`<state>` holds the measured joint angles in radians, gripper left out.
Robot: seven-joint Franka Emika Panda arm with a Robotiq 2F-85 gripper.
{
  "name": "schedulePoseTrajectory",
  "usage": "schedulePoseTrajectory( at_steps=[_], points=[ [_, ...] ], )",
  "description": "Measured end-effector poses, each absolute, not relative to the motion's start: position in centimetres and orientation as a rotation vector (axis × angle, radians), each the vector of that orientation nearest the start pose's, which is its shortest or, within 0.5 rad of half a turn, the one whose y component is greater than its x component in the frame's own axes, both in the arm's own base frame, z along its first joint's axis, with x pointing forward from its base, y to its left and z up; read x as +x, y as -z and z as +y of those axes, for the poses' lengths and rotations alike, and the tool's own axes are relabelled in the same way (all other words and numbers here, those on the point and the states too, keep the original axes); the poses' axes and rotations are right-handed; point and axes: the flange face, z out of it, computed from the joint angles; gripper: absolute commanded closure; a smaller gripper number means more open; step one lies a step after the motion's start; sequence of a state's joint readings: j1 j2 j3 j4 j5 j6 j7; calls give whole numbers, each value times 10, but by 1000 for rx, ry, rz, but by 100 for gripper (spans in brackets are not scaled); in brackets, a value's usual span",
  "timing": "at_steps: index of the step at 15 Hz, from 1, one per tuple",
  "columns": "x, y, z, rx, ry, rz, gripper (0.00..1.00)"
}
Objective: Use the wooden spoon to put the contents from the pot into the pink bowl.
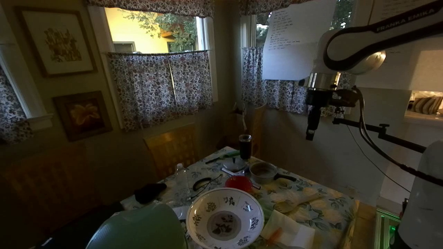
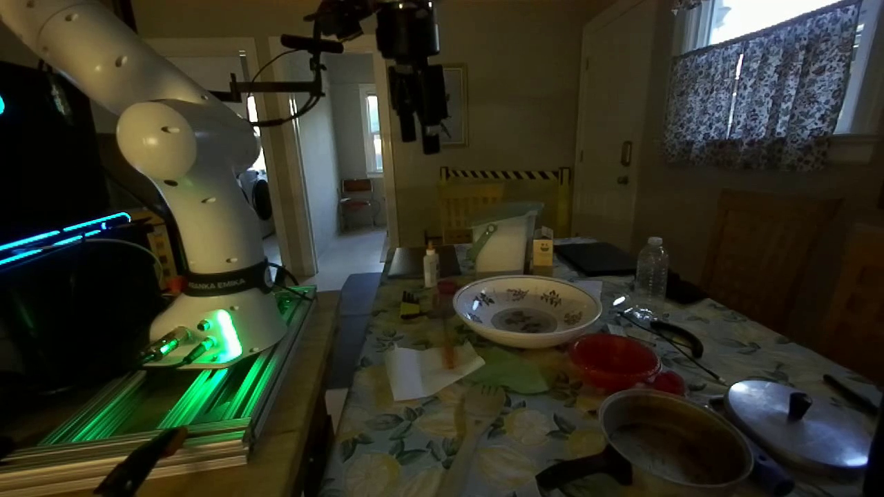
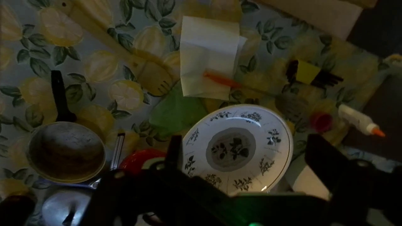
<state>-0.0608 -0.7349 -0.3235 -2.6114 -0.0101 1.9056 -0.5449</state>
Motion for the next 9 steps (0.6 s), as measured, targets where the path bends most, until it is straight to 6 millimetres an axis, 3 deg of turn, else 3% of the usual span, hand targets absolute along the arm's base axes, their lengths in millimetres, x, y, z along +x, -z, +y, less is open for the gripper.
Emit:
schedulePoseTrajectory(
  at_steps=[5, 9],
  points=[
    [305, -417, -156, -2973, 97, -742, 0],
    [314, -381, -173, -3047, 143, -1001, 0]
  ],
)
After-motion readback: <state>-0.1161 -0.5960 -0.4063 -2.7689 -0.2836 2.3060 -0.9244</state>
